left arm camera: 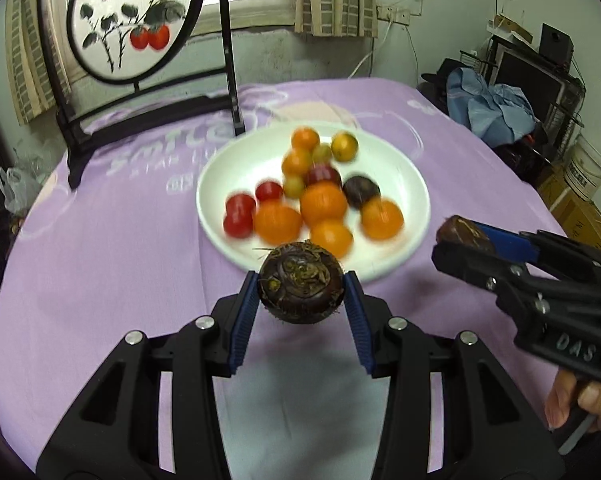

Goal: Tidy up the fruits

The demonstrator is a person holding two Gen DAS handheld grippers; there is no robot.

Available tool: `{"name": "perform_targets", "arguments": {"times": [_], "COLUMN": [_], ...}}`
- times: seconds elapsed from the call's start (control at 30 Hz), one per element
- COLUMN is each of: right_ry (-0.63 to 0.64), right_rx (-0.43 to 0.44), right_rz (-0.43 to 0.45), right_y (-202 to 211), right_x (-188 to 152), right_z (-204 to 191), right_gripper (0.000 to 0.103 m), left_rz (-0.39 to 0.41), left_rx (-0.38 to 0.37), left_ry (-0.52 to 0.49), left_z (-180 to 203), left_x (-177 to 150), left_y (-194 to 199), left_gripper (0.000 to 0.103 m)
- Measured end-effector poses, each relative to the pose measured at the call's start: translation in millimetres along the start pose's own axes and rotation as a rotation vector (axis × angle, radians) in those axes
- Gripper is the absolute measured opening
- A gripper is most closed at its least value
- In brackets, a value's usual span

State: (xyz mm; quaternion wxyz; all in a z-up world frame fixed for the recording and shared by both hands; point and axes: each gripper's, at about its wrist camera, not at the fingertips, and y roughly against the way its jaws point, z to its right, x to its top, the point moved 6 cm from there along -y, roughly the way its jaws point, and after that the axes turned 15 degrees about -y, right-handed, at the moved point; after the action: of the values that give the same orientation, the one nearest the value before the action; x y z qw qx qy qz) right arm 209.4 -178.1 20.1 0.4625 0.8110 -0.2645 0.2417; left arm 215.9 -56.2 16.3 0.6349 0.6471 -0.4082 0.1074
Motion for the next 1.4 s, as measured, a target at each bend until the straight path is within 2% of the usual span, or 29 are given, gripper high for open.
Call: {"name": "perform_targets", "arguments": {"times": [0.13, 0.27, 0.4, 0.47, 0.5, 0.57, 0.6, 0.97, 1.4], "right_ry": [0.016, -0.009, -0.049, -0.056, -0.061, -0.073, -0.076, -0.038, -0.030], "right_rx": [-0.027, -0.042, -0.048, -0.046, -0.055, -0.061, -0.058, -0.045, -0.054], "right_rz": [0.005, -0.021, -0.029, -0.038, -0.034, -0.015, -0.009, -0.005, -0.006], "right_y": [-30, -63, -83, -88, -89, -85, -82, -51, -14], "right_x": [32, 47, 54, 55, 57, 58, 59, 42, -6], "right_z": [0, 6, 15, 18, 21, 26, 28, 26, 19], "right_gripper": [0.043, 0.043, 0.043, 0.052, 0.054, 0.063, 0.064, 0.064, 0.064], "left_rz": [-0.017, -0.055, -0.080, -0.076, -0.074, -0.069, -0.057, -0.053, -0.033], "left_rx": [0.024, 0.025, 0.064, 0.078, 0.087, 0.107, 0.108, 0.104, 0.092], "left_ry": [0.055, 0.115, 0.128, 0.148, 0.169, 0.220, 0.234, 0.216, 0.204], "left_z": [-19, -31, -41, -46, -49, -58, -60, -52, -28], "left_x": [24, 38, 43, 44, 43, 41, 41, 25, -17], "left_y": [-26, -58, -81, -87, -89, -92, -91, -71, -22], "left_gripper": [0.044, 0.044, 0.044, 0.046, 0.050, 0.083, 0.086, 0.086, 0.089]}}
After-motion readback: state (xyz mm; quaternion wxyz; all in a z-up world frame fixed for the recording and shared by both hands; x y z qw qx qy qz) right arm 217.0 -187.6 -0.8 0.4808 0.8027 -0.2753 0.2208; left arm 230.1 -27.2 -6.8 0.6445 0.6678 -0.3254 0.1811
